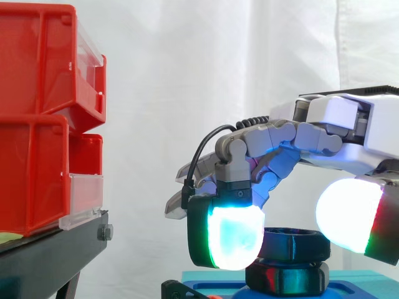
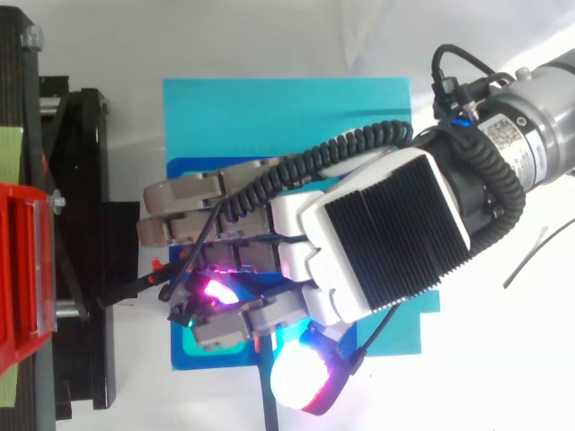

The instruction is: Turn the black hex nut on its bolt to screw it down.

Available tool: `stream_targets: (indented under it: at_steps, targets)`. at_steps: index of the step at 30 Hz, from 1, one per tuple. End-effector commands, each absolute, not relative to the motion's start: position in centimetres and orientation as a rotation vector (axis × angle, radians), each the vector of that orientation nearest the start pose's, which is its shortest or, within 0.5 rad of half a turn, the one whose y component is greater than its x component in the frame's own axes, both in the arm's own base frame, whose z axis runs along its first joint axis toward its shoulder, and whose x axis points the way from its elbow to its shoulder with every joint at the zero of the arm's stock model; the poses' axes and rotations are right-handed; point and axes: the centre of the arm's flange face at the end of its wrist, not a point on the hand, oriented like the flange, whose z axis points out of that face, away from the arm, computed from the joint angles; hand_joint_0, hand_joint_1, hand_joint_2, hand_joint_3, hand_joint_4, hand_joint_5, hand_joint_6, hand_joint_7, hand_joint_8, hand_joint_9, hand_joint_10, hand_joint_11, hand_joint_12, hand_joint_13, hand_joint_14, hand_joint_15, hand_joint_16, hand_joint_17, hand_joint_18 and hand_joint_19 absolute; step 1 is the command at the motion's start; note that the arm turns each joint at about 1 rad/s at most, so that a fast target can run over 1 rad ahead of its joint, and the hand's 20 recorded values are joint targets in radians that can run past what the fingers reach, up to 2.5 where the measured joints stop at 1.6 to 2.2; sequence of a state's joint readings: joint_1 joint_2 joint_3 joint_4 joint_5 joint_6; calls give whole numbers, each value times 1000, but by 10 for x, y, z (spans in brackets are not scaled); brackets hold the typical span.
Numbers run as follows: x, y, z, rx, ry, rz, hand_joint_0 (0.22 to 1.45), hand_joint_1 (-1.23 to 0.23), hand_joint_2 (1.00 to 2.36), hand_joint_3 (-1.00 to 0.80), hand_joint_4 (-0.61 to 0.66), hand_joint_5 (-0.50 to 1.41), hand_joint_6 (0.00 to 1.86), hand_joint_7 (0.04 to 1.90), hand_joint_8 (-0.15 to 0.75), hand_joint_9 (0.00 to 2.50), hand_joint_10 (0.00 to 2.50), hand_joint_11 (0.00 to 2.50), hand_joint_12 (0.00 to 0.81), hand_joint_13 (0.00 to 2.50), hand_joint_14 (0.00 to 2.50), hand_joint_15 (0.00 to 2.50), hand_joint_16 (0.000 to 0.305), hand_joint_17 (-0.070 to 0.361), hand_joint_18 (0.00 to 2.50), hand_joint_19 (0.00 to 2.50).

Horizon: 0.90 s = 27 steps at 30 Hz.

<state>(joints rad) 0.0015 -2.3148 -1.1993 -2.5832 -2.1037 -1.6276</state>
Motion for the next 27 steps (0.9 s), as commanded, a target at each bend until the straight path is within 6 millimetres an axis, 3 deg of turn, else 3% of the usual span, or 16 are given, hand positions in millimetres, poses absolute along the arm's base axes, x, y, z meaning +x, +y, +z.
stream_targets:
  at_steps: [1, 20, 27]
  targets:
    - [755, -87, 251, -486, 1328, 322, 541, -270, 1000, -500, 114, 5, 503, 1417, 248, 1002, 3, 114, 333, 620, 0, 14, 50, 112, 497, 116]
    - [748, -129, 256, -529, 1268, 310, 541, -268, 1000, -500, 146, 2, 503, 1434, 257, 1003, 3, 113, 335, 622, 0, 15, 50, 112, 500, 122]
    - [746, -135, 257, -546, 1252, 319, 542, -267, 1000, -500, 191, -9, 503, 1405, 265, 1001, 4, 128, 338, 618, 0, 13, 50, 112, 500, 126]
